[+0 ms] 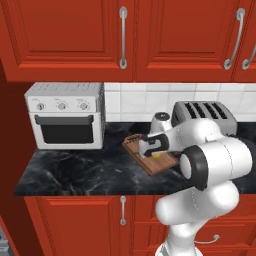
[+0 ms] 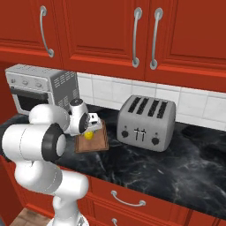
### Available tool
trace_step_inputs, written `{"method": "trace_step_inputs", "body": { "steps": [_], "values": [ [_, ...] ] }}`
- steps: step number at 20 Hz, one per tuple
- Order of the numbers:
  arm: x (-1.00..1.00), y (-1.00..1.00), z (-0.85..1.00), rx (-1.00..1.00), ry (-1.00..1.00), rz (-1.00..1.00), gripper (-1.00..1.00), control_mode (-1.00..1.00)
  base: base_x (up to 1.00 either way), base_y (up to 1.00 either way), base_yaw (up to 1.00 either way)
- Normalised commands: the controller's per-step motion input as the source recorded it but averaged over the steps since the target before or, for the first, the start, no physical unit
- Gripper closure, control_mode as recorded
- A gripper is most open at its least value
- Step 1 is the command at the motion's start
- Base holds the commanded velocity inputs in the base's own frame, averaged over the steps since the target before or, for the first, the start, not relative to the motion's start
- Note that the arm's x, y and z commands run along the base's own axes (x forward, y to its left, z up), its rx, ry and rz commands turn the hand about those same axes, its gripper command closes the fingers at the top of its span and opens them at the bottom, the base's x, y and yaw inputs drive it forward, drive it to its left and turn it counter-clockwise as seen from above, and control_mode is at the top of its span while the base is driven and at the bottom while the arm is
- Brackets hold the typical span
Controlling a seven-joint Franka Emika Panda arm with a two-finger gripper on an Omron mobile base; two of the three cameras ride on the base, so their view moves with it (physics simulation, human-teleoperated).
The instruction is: Retrieve a lemon from the fridge and place it on the cutting board with the fish.
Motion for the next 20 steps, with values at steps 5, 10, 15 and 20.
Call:
{"method": "trace_step_inputs", "body": {
  "steps": [5,10,15,20],
  "values": [
    [0.08,0.00,-0.27,0.00,0.00,0.03,1.00,-1.00,0.00,0.00,0.00],
    [0.00,0.00,-0.14,0.00,0.00,0.02,1.00,-1.00,0.00,0.00,0.00],
    [0.00,0.00,-0.12,0.00,0.00,0.01,-1.00,-1.00,0.00,0.00,0.00],
    [0.00,0.00,-0.01,0.00,0.02,0.00,-1.00,-1.00,0.00,0.00,0.00]
  ]
}}
